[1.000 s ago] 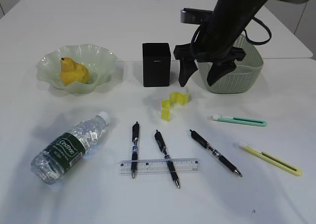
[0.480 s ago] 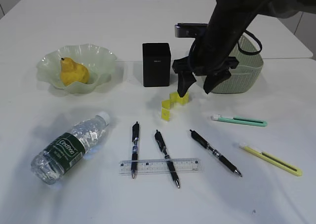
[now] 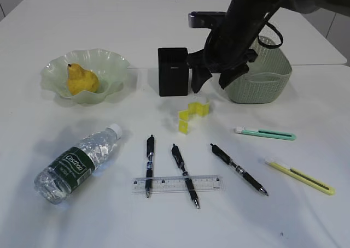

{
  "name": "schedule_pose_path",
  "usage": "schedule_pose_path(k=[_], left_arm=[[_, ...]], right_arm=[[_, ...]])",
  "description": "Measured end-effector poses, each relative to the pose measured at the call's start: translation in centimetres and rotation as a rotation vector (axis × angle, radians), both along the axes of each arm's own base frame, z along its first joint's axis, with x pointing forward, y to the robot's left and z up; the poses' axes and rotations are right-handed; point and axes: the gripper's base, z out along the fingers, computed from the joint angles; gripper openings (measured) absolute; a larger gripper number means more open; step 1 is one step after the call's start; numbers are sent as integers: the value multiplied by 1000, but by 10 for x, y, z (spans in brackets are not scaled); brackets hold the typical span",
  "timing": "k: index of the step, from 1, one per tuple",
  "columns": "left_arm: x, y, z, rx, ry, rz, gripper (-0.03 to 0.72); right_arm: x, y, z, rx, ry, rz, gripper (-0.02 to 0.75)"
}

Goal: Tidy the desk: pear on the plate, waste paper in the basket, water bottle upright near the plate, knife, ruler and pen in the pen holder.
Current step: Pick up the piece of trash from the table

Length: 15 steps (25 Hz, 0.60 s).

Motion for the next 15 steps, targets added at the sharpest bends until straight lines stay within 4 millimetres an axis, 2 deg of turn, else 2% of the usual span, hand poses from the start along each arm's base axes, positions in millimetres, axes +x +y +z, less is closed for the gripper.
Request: schedule_pose_path(k=[6, 15], left_arm=[[-1, 0, -1, 1, 17, 1, 276], [-2, 0, -2, 1, 27, 1, 276]], right_arm=[[6, -3, 7, -52, -57, 33, 576], [8, -7, 3, -107, -66, 70, 575]])
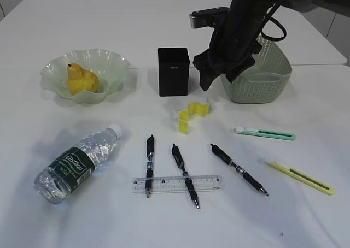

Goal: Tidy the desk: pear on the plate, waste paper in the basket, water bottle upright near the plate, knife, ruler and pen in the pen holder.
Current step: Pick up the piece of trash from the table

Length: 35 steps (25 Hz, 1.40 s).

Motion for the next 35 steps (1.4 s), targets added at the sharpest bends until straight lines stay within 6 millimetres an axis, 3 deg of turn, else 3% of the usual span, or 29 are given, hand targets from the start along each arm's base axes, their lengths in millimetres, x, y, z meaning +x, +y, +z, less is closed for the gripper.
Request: schedule_pose_path(k=[9, 19, 23, 30, 35], left_arm=[[0, 0, 0, 0, 2, 0, 276], [0, 0, -1, 0, 7, 0, 276], [0, 0, -1, 0, 8, 0, 276], [0, 0, -1, 0, 9, 0, 276], [0, 0, -1, 0, 9, 0, 276]], right_arm=[[2, 0, -2, -8, -6, 5, 575], [19, 6, -23, -13, -11, 22, 575], [19, 11, -25, -20, -18, 55, 575], [19, 26, -54, -43, 29, 105, 575], [19, 27, -55, -67, 17, 119, 575]])
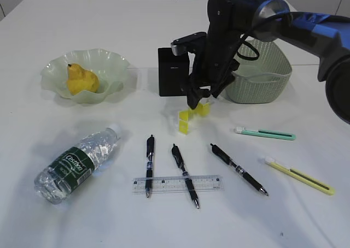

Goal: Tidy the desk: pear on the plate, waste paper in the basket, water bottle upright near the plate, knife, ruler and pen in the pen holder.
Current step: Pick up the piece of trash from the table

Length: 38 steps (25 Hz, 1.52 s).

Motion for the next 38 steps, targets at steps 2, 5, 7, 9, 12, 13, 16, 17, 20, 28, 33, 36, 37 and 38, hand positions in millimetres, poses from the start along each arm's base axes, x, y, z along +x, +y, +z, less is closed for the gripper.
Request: schedule_pose_path(k=[2, 5, 7, 9, 12, 13, 16, 17, 20, 28, 33, 36, 37, 38], left_arm=[[0, 0, 0, 0, 0, 0, 276], [0, 0, 0, 0, 2, 0, 276], [0, 0, 0, 0, 2, 0, 276], [0, 0, 0, 0, 2, 0, 276], [0, 0, 0, 0, 2, 0, 276], [0, 0, 0, 0, 2, 0, 276], [0, 0, 0, 0, 2, 0, 276], [0, 0, 0, 0, 2, 0, 276], [0, 0, 0, 0, 2, 0, 276], [0, 0, 0, 0, 2, 0, 276], [-1, 0, -2, 1, 22, 1, 276], [-1, 0, -2, 1, 22, 1, 276], [-1, 0, -2, 1, 22, 1, 276], [-1, 0, -2, 1, 22, 1, 276]], right_arm=[[1, -1, 0, -15, -7, 2, 575], [1, -2, -4, -24, -3, 3, 575], [2, -1, -11, -28, 8, 5, 575], [2, -1, -15, -33, 13, 9, 575], [4, -1, -19, -33, 10, 13, 575], [4, -1, -19, -32, 6, 15, 575], [6, 0, -19, -24, -19, 14, 575], [7, 0, -19, -23, -23, 16, 575], [7, 0, -19, -21, -28, 18, 575], [7, 0, -19, -20, -33, 18, 575], [8, 0, -18, -19, -36, 18, 575], [8, 0, -18, -17, -42, 19, 575], [8, 1, -18, -14, -45, 19, 575], [8, 1, -18, -8, -42, 18, 575]])
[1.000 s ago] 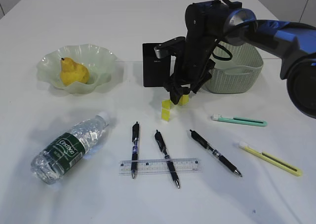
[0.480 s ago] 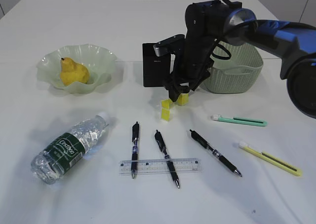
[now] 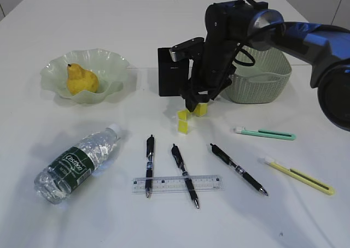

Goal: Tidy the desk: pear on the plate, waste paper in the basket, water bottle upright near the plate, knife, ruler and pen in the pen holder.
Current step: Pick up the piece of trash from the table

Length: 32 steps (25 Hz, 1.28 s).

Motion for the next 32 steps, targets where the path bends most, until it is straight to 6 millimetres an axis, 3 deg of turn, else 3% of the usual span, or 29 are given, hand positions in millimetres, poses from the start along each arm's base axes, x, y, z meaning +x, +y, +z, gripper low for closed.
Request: schedule_pose_path(k=[6, 32], left_arm=[[0, 0, 0, 0, 0, 0, 276], [0, 0, 0, 0, 0, 0, 276]], right_arm=[[0, 1, 0, 16, -5, -2, 550], [0, 1, 0, 11, 1, 7, 248]])
